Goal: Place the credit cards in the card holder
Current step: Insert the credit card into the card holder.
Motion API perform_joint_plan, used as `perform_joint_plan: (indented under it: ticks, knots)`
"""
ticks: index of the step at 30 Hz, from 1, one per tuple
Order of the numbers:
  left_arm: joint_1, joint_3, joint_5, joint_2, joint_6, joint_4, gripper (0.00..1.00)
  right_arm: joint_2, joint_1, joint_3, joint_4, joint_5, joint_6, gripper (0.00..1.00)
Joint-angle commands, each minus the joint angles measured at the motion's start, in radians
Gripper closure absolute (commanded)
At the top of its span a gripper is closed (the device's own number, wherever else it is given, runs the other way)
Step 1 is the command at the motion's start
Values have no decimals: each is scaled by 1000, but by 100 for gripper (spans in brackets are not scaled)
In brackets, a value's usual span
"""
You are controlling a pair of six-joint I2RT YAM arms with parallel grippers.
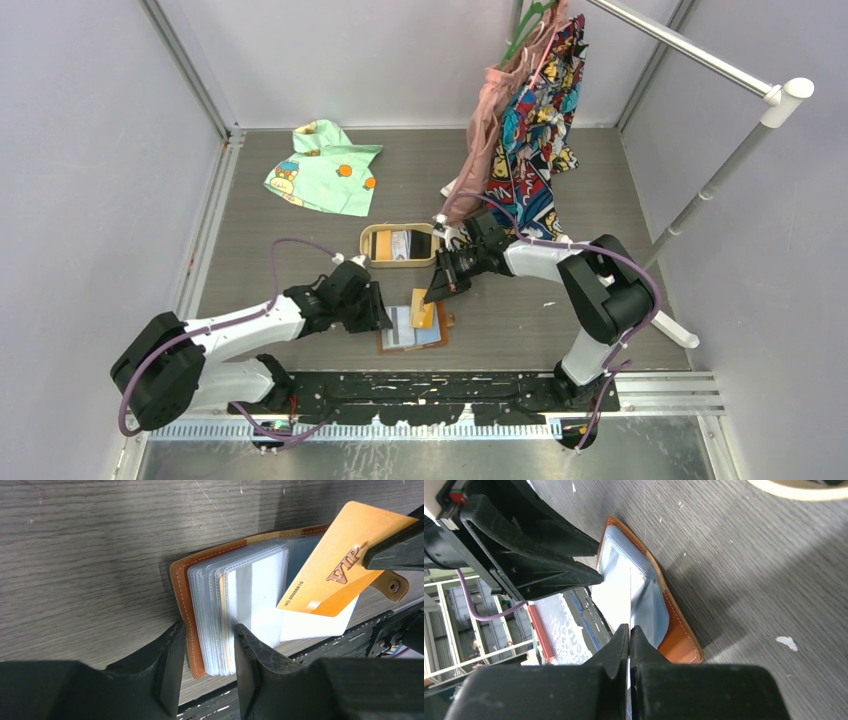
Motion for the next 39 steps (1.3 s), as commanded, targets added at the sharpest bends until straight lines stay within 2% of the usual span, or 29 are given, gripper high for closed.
perform_joint_plan:
  ticks: [1,15,27,35,39]
  knots:
    - [-5,8,-39,33,31,-19,61,-14,5,-14,0,24,-18,99]
    - [-6,-10,-40,2,23,-24,62,-67,0,-28,-73,107,-38,99]
    - [-5,-4,-6,32,23,12,63,-30,30,-49,21,60,41,99]
    - [-6,-15,-3,22,17,21,63,-33,42,-77,32,111,120,99]
    - [-6,-18,-4,18,16,25,63,-32,68,-76,-31,165,122,99]
